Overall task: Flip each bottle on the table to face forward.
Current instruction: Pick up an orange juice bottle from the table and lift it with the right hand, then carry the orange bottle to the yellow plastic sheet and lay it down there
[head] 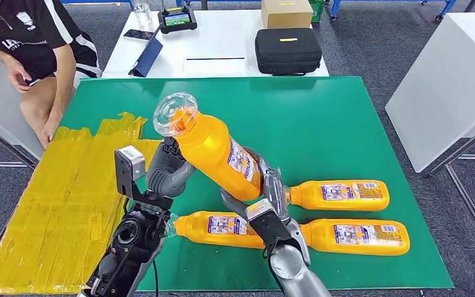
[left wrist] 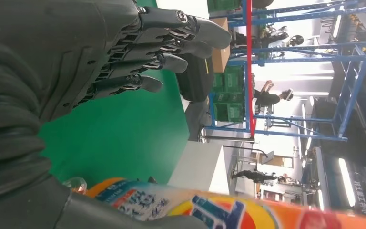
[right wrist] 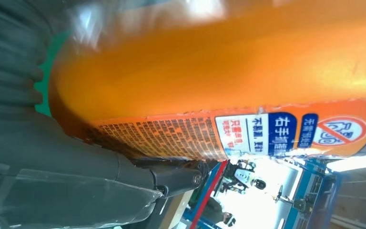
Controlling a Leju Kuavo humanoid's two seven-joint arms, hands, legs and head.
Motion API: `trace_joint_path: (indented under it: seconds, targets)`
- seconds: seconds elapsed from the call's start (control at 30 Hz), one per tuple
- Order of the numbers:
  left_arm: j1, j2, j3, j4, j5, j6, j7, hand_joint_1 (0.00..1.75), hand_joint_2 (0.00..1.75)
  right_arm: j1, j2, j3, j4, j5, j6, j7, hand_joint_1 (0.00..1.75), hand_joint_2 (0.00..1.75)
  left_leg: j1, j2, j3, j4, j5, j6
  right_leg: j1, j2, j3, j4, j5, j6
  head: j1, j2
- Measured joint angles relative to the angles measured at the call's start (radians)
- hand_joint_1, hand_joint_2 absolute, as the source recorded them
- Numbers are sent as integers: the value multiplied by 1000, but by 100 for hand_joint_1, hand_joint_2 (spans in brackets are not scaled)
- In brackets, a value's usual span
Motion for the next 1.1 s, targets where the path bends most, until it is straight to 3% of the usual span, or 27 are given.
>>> trace_joint_path:
  seconds: [0.17, 0.3, 0.73, 1.1]
  targets:
    - [4, 9, -19, -31, -23, 16, -33, 0, 175, -24, -2, 13, 19, 6, 8, 18, 175, 175, 0, 0, 0, 0, 0, 0, 0, 0, 0, 0, 0, 0, 0, 0]
    - [14, 15, -37, -64, -47, 29, -44, 0, 175, -40, -5, 3, 30, -21, -39, 16, 175, 175, 0, 0, 0, 0, 0, 0, 0, 0, 0, 0, 0, 0, 0, 0]
    - [33, 21, -49, -74, -54, 43, -55, 0, 175, -45, -24, -118, -6, -122, -178, -33, 175, 175, -1, 0, 0, 0, 0, 0, 0, 0, 0, 0, 0, 0, 0, 0]
    - [43, 19, -63, -89, -73, 42, -56, 0, 175, -55, -18, -108, 19, 39, -172, 38, 175, 175, -1, 0, 0, 0, 0, 0, 0, 0, 0, 0, 0, 0, 0, 0]
